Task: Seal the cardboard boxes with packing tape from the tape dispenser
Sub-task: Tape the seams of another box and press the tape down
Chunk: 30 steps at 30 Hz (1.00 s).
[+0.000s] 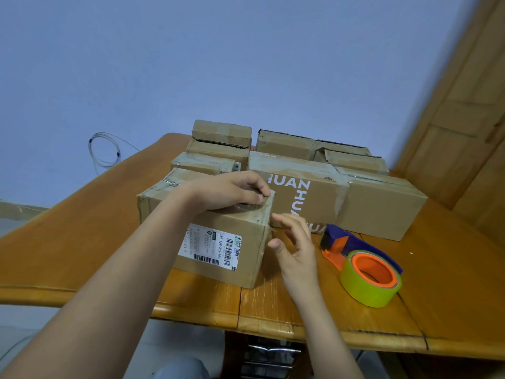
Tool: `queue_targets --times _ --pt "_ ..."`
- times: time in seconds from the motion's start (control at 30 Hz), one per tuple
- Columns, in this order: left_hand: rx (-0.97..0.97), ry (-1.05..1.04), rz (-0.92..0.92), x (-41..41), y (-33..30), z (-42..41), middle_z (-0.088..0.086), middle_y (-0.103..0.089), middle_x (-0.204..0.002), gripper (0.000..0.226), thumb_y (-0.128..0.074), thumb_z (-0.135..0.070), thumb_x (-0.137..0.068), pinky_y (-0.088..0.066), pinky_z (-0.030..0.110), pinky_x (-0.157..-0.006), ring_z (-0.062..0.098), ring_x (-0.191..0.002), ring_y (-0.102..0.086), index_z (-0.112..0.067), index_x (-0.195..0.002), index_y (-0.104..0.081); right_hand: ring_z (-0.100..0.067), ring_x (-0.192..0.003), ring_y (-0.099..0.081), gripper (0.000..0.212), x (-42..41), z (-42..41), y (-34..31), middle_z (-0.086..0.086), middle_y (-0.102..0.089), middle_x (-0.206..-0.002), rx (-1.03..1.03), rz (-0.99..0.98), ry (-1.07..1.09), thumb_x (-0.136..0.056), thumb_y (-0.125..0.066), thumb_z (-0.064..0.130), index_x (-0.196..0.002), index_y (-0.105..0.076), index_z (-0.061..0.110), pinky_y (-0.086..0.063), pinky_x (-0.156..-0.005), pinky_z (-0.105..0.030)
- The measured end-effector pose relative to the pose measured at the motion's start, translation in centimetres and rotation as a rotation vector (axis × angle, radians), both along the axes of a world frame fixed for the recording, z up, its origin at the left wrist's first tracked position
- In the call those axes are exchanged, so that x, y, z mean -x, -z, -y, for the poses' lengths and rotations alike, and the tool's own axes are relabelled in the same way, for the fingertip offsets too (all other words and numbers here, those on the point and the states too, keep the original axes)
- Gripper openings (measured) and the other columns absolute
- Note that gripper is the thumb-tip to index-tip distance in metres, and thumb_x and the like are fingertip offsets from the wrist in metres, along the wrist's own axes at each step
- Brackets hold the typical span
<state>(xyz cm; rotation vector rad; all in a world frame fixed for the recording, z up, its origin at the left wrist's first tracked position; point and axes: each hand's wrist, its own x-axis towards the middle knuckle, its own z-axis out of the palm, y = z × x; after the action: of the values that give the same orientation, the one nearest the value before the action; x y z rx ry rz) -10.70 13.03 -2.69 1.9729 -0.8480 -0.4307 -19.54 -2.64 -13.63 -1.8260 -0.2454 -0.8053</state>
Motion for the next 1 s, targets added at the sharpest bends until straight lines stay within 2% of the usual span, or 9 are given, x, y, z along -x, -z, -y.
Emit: queue_targets --times 0.1,0.2,0.37,0.5,0.63,0.7,0.8,0.87,1.0 --pt "-0.005 -0.005 0.004 0.0 0.0 -0.1 0.007 -0.058 -0.130 0.018 -0.056 -0.014 -0.095 -0.044 0.016 -0.087 0.009 -0.106 -0.056 -0.016 -0.113 -0.061 -0.018 -0.107 -0.055 0.040 -0.2 -0.4 -0.1 0.013 -0.057 -0.104 -0.036 0.044 0.001 -0.078 -0.058 0.066 -0.101 -0.065 0.034 -0.045 -0.092 -0.032" --pt "-0.010 -0.006 0.001 0.0 -0.1 -0.2 0.003 -0.059 -0.129 0.018 -0.057 -0.015 -0.095 -0.042 0.019 -0.091 0.006 -0.107 -0.056 -0.017 -0.112 -0.062 -0.009 -0.090 -0.057 0.028 0.2 -0.6 -0.2 0.012 -0.059 -0.088 -0.073 0.089 -0.010 -0.080 -0.062 0.059 -0.083 -0.063 0.031 -0.044 -0.081 -0.018" --pt "-0.012 -0.015 0.004 0.0 -0.1 -0.3 -0.001 -0.060 -0.127 0.018 -0.058 -0.017 -0.095 -0.041 0.020 -0.092 0.003 -0.103 -0.056 -0.018 -0.112 -0.063 -0.002 -0.071 -0.057 0.018 1.6 -0.1 -0.6 0.011 -0.062 -0.070 -0.051 0.000 -0.155 -0.083 -0.065 0.041 -0.071 -0.064 0.027 -0.044 -0.069 -0.014" --pt "-0.003 -0.014 -0.004 -0.1 0.0 -0.2 0.000 -0.060 -0.127 0.018 -0.059 -0.016 -0.094 -0.041 0.023 -0.096 0.004 -0.103 -0.057 -0.017 -0.111 -0.063 -0.003 -0.070 -0.059 0.011 2.4 0.7 -1.4 0.008 -0.065 -0.069 -0.015 -0.116 -0.281 -0.084 -0.066 0.021 -0.075 -0.065 0.016 -0.046 -0.069 -0.014" --pt "-0.007 -0.015 -0.006 0.0 -0.1 -0.2 -0.001 -0.061 -0.126 0.019 -0.058 -0.016 -0.094 -0.043 0.017 -0.088 0.000 -0.097 -0.058 -0.016 -0.113 -0.062 -0.006 -0.070 -0.058 0.006 2.6 1.3 -1.3 0.004 -0.064 -0.072 0.002 -0.146 -0.292 -0.084 -0.062 0.018 -0.079 -0.066 0.018 -0.046 -0.068 -0.017" --pt "-0.011 -0.017 0.000 -0.1 -0.1 -0.2 -0.002 -0.060 -0.126 0.019 -0.058 -0.016 -0.094 -0.042 0.020 -0.091 0.001 -0.098 -0.057 -0.017 -0.113 -0.062 -0.007 -0.070 -0.057 0.008 2.6 1.3 -1.1 0.003 -0.064 -0.072 -0.003 -0.141 -0.283 -0.085 -0.061 0.017 -0.079 -0.066 0.020 -0.047 -0.068 -0.018" --pt "-0.016 -0.019 -0.002 0.0 -0.1 -0.3 -0.003 -0.060 -0.126 0.020 -0.058 -0.017 -0.094 -0.041 0.023 -0.095 0.004 -0.103 -0.057 -0.018 -0.114 -0.062 -0.008 -0.070 -0.056 0.011 2.2 1.2 -0.9 0.002 -0.062 -0.072 0.038 -0.118 -0.215 -0.086 -0.064 0.025 -0.076 -0.064 0.030 -0.046 -0.068 -0.018" --pt "-0.019 -0.023 -0.002 0.1 -0.2 -0.3 -0.004 -0.061 -0.125 0.020 -0.058 -0.018 -0.094 -0.041 0.024 -0.096 0.005 -0.105 -0.058 -0.018 -0.114 -0.062 -0.005 -0.071 -0.054 0.012 2.0 1.2 -0.7 0.002 -0.060 -0.073 0.128 -0.077 -0.118 -0.086 -0.060 0.035 -0.075 -0.060 0.028 -0.043 -0.067 -0.016" --pt "-0.021 -0.022 0.000 0.1 -0.2 -0.3 -0.003 -0.062 -0.121 0.022 -0.057 -0.018 -0.095 -0.042 0.015 -0.081 -0.001 -0.094 -0.057 -0.017 -0.117 -0.061 0.005 -0.076 -0.050 0.011 2.0 0.9 -0.7 0.018 -0.052 -0.076 0.335 0.079 0.035 -0.090 -0.054 0.028 -0.080 -0.054 0.024 -0.037 -0.067 -0.006"
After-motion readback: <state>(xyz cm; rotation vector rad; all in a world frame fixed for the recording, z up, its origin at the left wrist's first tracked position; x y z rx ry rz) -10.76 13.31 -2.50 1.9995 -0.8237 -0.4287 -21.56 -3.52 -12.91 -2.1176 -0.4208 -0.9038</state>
